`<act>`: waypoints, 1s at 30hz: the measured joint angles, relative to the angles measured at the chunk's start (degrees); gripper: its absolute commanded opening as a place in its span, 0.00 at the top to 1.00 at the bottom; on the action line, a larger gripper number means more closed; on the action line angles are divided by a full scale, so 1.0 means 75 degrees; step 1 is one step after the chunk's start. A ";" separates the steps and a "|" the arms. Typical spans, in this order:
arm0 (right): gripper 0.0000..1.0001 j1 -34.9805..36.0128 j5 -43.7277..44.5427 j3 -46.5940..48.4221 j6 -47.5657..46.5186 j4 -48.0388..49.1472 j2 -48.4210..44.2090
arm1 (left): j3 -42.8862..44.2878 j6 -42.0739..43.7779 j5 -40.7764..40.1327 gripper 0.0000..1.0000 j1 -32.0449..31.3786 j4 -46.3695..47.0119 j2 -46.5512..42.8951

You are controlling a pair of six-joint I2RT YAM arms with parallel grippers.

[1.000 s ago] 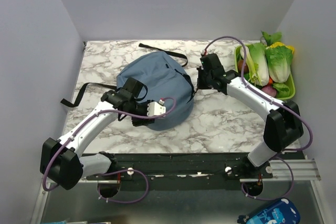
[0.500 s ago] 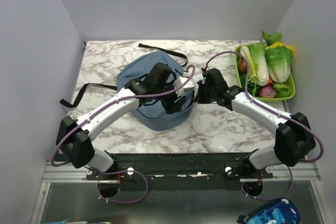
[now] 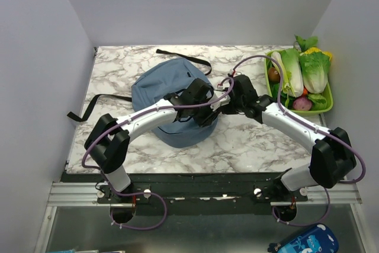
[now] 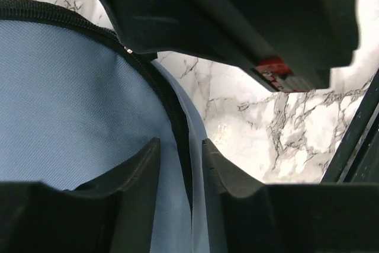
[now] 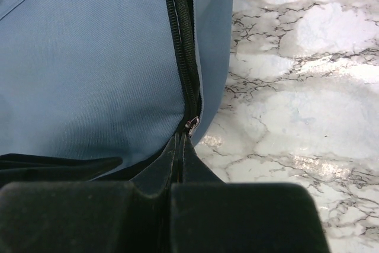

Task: Pack the student bag
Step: Zip the student bag at the center of the board.

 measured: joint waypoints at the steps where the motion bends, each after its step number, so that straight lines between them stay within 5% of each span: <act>1: 0.99 -0.0023 -0.0003 0.0006 0.0015 0.0003 0.0000 | -0.0029 -0.0029 -0.0006 0.61 -0.0003 0.0096 0.0038; 10: 0.99 -0.0303 -0.0076 0.0044 0.0064 0.0009 0.0178 | -0.0691 -0.0079 -0.0003 0.50 -0.0189 0.0481 0.0114; 13: 1.00 -0.0341 -0.0105 0.0044 0.0067 0.0009 0.0201 | -0.0796 -0.0076 -0.0038 0.63 -0.0256 0.0589 0.0114; 14: 1.00 -0.0341 -0.0105 0.0044 0.0073 0.0009 0.0201 | -0.0804 -0.0076 -0.0082 0.81 -0.0268 0.0629 0.0114; 16: 0.99 -0.0344 -0.0108 0.0044 0.0093 0.0006 0.0201 | -0.0836 -0.0108 -0.0268 0.99 -0.0283 0.0758 0.0114; 30: 1.00 -0.0877 -0.0224 0.0813 0.0026 -0.0006 0.1014 | -0.0810 0.0484 -0.0632 1.00 -0.0548 0.0306 -0.0458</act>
